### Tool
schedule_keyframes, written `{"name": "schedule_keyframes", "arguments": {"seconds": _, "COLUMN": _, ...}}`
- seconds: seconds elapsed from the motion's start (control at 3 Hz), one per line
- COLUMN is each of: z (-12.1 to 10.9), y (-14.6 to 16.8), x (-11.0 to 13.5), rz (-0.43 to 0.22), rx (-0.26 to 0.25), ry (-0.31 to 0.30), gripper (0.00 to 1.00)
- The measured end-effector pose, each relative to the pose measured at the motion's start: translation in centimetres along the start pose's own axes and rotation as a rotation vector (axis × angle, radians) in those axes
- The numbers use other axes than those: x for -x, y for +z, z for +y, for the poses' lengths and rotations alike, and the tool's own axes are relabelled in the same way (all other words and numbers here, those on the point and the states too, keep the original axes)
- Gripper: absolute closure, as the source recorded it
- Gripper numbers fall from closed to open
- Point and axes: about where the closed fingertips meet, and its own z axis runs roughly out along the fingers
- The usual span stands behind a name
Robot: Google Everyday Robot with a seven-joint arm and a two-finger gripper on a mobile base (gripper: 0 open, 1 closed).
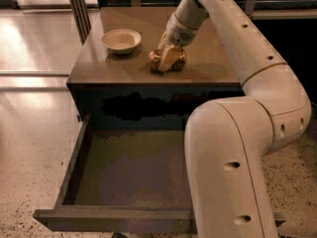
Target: Place orange can into top drawer
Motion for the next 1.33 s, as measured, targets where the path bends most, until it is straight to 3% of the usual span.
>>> {"name": "schedule_keyframes", "arguments": {"seconds": 0.67, "z": 0.0, "y": 0.0, "x": 0.0, "rz": 0.0, "rx": 0.0, "ry": 0.0, "gripper": 1.0}}
{"name": "schedule_keyframes", "arguments": {"seconds": 1.0, "z": 0.1, "y": -0.1, "x": 0.1, "rz": -0.004, "rx": 0.001, "ry": -0.002, "gripper": 1.0}}
{"name": "schedule_keyframes", "arguments": {"seconds": 1.33, "z": 1.3, "y": -1.5, "x": 1.5, "rz": -0.079, "rx": 0.018, "ry": -0.038, "gripper": 1.0}}
